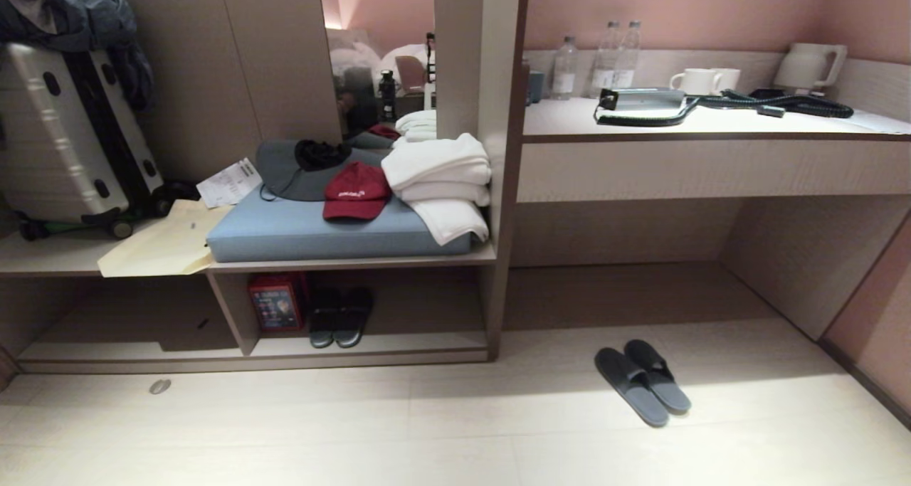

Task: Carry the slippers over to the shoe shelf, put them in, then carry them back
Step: Pick up the slippers on the floor

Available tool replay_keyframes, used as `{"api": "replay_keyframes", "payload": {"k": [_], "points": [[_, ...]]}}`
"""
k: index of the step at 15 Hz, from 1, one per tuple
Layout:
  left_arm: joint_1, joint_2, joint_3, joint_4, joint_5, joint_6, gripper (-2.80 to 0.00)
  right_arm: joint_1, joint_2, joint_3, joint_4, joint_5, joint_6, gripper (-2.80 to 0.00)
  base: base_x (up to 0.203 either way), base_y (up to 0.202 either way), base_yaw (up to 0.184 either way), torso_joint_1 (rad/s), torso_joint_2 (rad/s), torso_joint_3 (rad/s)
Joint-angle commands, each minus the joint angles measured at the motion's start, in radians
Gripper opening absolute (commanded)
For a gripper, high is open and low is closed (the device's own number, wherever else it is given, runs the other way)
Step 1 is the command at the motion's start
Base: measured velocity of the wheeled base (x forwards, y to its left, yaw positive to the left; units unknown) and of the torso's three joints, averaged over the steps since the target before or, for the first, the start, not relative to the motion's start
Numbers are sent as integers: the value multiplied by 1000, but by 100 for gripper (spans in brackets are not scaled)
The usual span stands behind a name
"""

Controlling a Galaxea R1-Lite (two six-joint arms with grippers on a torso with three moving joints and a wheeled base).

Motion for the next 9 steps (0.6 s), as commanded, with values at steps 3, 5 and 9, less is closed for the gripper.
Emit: {"api": "replay_keyframes", "payload": {"k": [3, 5, 9], "points": [[0, 0, 0, 0, 0, -1, -280, 0, 0, 2, 1, 0, -1, -280, 194, 0, 2, 2, 0, 2], [0, 0, 0, 0, 0, -1, -280, 0, 0, 2, 1, 0, -1, -280, 194, 0, 1, 2, 2, 3], [0, 0, 0, 0, 0, -2, -280, 0, 0, 2, 1, 0, -1, -280, 198, 0, 1, 5, 1, 4]]}}
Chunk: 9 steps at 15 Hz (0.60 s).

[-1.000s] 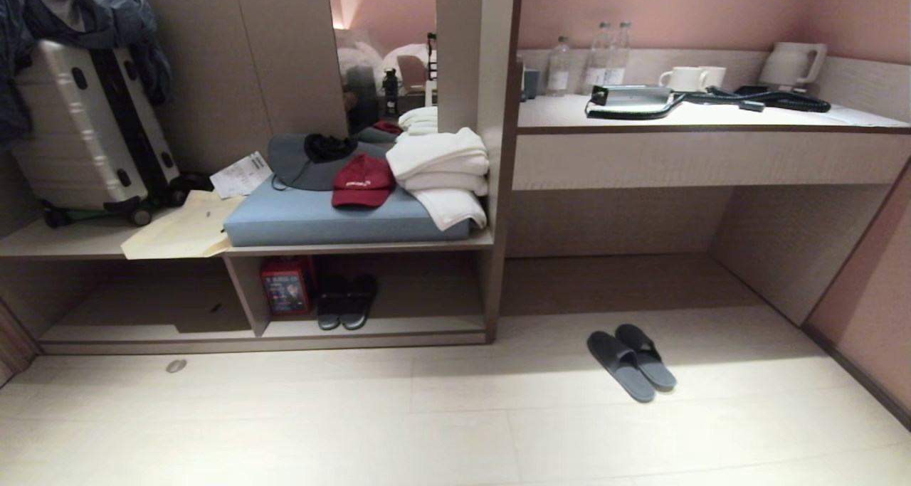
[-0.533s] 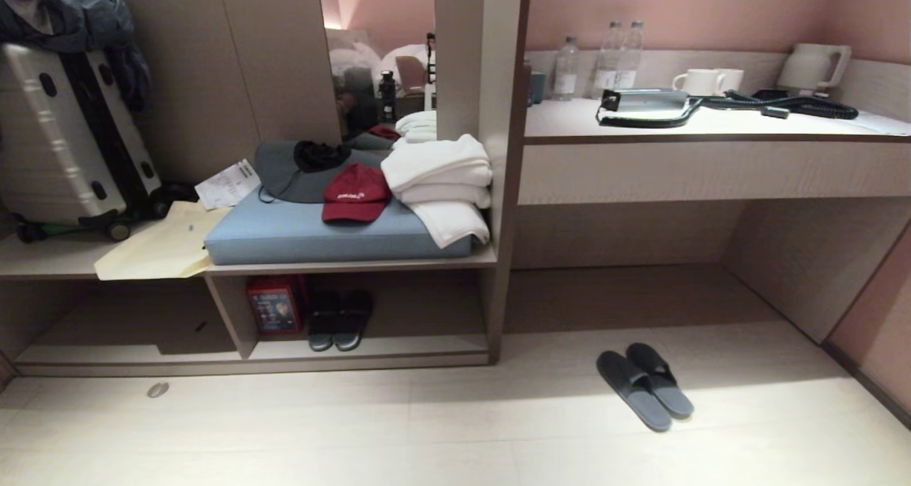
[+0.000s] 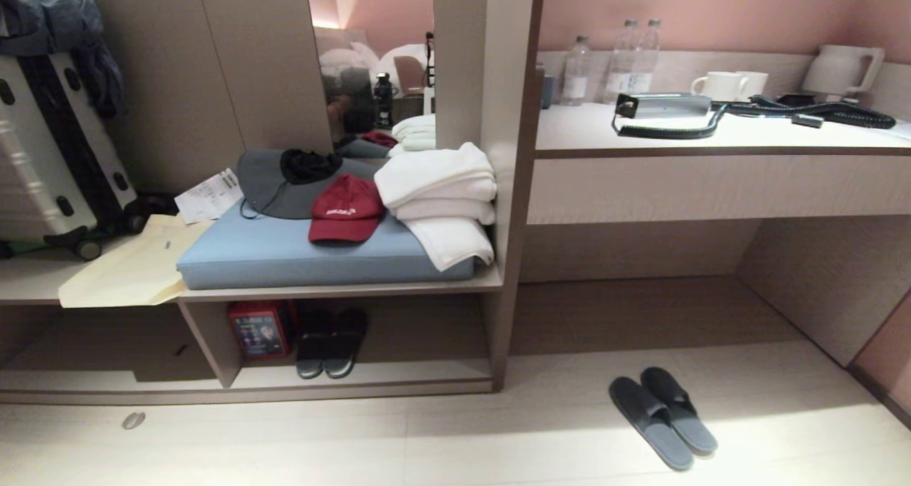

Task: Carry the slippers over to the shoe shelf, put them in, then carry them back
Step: Pick up the slippers on the floor

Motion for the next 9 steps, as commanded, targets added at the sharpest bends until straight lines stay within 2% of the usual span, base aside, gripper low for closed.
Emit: {"api": "replay_keyframes", "payload": {"k": [1, 5, 9], "points": [[0, 0, 0, -1, 0, 0, -280, 1, 0, 2, 1, 0, -1, -280, 199, 0, 3, 2, 2, 2], [0, 0, 0, -1, 0, -1, -280, 0, 0, 2, 1, 0, -1, -280, 165, 0, 1, 3, 3, 1], [0, 0, 0, -1, 0, -1, -280, 0, 0, 2, 1, 0, -1, -280, 0, 0, 0, 0, 0, 0]]}}
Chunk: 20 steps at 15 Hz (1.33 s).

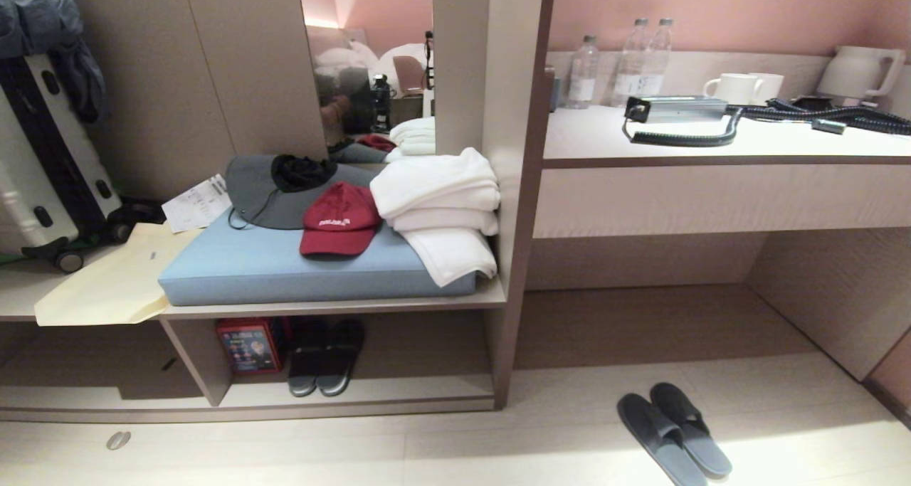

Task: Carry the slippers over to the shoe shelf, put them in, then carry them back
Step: Pick up the slippers on the floor

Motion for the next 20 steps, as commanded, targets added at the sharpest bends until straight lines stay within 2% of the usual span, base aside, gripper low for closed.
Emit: {"api": "replay_keyframes", "payload": {"k": [1, 7, 20], "points": [[0, 0, 0, 0, 0, 1, -280, 0, 0, 2, 0, 0, 0, -280, 0, 0, 0, 0, 0, 0], [0, 0, 0, 0, 0, 1, -280, 0, 0, 2, 0, 0, 0, -280, 2, -28, 7, 0, 1, 0], [0, 0, 0, 0, 0, 1, -280, 0, 0, 2, 0, 0, 0, -280, 0, -194, 2, 3, 2, 3]]}}
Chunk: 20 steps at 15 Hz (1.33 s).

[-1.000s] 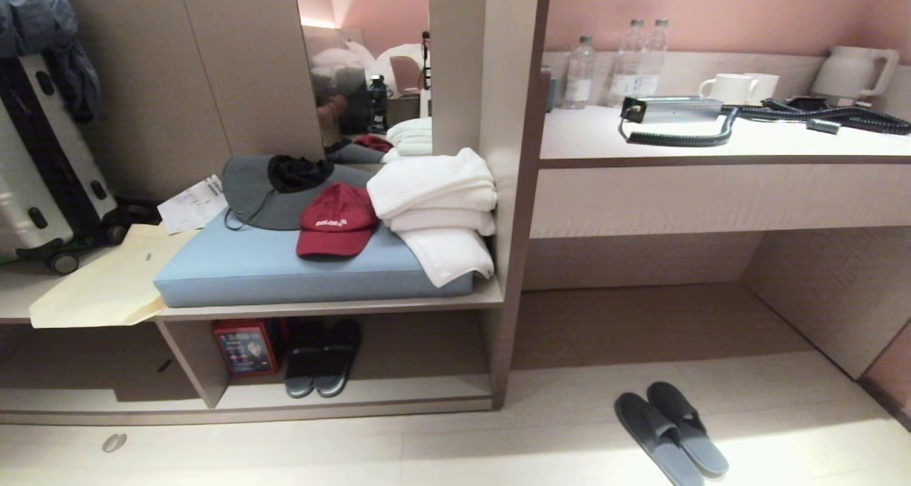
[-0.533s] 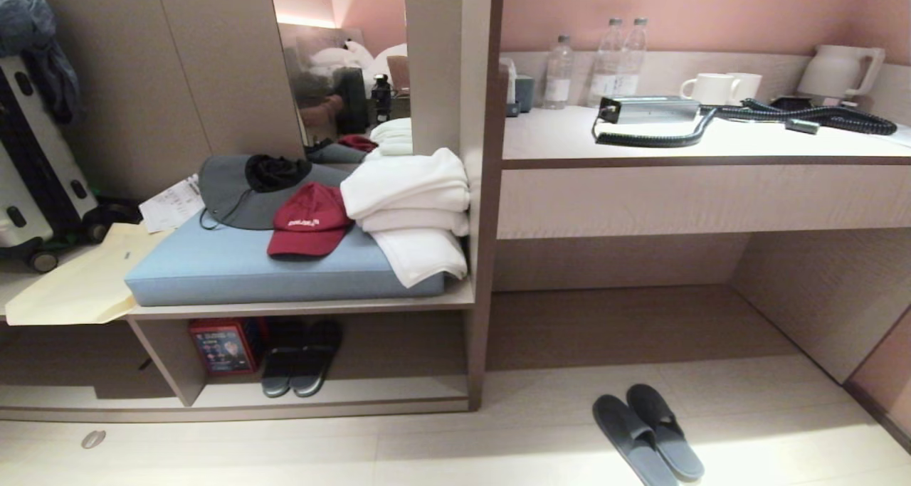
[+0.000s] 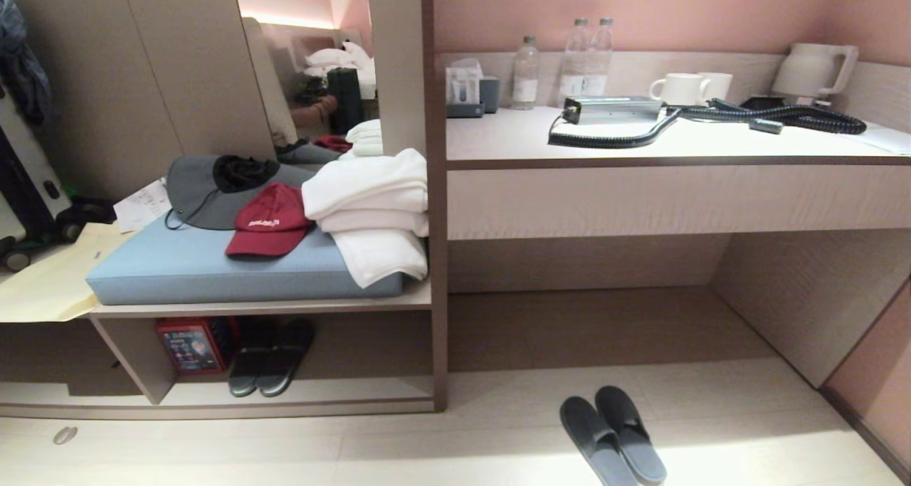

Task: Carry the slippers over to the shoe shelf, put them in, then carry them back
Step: Pick up the slippers on the floor

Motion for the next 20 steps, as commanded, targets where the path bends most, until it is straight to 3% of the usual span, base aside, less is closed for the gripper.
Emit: {"api": "replay_keyframes", "payload": {"k": [1, 13, 20], "points": [[0, 0, 0, 1, 0, -1, -280, 0, 0, 2, 0, 0, -1, -280, 0, -196, 5, 5, -2, -4], [0, 0, 0, 1, 0, -1, -280, 0, 0, 2, 0, 0, -1, -280, 0, -191, 2, 1, 4, 0], [0, 0, 0, 1, 0, -2, -280, 0, 0, 2, 0, 0, -1, -280, 0, -15, 0, 0, 1, -12]]}}
